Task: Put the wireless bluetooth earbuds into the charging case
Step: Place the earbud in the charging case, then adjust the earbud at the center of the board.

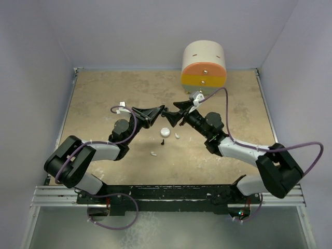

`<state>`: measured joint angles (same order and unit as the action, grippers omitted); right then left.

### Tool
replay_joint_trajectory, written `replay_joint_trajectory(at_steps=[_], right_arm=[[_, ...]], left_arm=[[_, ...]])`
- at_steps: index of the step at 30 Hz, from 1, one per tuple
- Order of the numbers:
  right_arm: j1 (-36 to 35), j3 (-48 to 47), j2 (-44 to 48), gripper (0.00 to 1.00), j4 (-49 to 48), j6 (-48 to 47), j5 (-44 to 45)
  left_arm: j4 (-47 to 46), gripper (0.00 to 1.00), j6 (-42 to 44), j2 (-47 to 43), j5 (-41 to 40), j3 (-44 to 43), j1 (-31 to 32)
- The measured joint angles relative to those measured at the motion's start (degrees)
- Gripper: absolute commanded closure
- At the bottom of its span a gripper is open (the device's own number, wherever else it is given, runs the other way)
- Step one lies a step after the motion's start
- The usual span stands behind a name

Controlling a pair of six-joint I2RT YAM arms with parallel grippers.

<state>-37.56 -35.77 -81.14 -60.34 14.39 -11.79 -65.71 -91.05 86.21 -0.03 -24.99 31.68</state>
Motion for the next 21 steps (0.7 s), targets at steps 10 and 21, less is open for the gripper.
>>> replay_joint_trajectory(at_steps=[10, 21], right_arm=[[0.0, 0.2, 8.9, 0.22, 10.4, 1.8, 13.0], [-4.4, -2.5, 2.2, 0.21, 30.1, 5.6, 25.4]], left_arm=[[2.1, 1.00, 1.5, -1.3, 0.1, 0.2, -2.2], [13.3, 1.00, 6.0, -17.7, 0.0, 5.4, -8.3]])
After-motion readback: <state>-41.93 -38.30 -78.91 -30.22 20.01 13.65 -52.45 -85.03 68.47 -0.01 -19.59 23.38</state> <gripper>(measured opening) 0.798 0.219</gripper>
